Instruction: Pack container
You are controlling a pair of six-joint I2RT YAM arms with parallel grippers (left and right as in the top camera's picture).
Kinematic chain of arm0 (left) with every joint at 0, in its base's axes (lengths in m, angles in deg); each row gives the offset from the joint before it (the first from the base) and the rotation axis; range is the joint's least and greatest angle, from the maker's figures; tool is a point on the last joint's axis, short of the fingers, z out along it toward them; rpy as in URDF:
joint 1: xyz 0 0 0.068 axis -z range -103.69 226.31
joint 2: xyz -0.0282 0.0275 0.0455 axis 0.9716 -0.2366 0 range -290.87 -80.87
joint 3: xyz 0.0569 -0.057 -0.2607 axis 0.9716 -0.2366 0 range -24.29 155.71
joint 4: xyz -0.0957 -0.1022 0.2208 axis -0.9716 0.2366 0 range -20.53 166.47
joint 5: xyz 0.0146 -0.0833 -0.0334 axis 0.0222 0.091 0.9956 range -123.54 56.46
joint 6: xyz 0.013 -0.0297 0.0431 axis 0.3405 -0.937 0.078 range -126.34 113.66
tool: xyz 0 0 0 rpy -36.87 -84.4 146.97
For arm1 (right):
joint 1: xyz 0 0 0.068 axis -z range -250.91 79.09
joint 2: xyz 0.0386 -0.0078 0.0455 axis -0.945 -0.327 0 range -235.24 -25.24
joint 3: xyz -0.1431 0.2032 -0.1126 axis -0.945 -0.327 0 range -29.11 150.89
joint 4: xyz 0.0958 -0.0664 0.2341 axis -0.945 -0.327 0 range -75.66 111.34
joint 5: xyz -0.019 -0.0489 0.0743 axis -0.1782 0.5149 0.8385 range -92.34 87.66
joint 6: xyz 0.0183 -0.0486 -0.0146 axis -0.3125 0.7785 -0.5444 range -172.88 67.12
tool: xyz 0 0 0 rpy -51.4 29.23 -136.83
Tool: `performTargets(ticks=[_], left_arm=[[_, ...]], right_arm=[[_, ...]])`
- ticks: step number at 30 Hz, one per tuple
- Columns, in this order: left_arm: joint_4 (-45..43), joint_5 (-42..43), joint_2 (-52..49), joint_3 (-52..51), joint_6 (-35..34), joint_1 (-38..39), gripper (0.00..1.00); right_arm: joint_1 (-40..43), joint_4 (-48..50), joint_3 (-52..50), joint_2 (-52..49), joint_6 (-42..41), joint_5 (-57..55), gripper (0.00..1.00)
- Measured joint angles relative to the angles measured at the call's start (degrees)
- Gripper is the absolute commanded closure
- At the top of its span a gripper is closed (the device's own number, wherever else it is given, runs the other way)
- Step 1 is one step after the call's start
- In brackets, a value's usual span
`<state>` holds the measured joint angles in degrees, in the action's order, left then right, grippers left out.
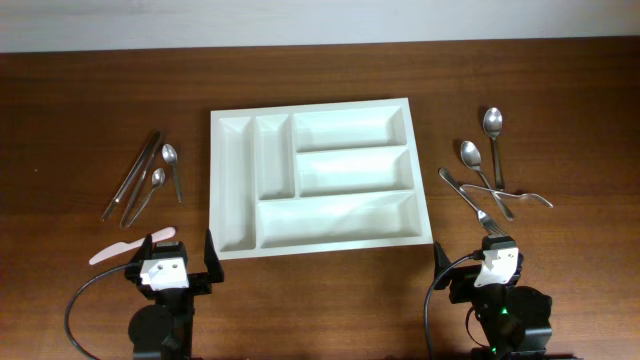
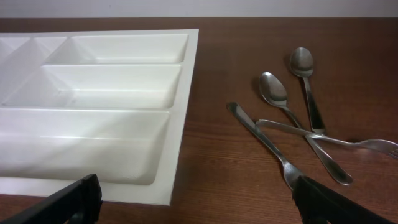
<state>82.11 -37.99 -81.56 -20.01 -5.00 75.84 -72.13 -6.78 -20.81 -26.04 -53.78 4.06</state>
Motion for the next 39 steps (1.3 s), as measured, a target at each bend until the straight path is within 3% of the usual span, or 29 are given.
performTargets(ticks=[33,39], left_arm=[[0.0,0.0,0.0,0.0,0.0,0.0,0.01],[0.0,0.0,0.0,0.0,0.0,0.0,0.01]], right_arm=[[0.0,0.0,0.0,0.0,0.0,0.0,0.02],[0.0,8.5,-0.3,0.0,-3.7,3.0,0.01]])
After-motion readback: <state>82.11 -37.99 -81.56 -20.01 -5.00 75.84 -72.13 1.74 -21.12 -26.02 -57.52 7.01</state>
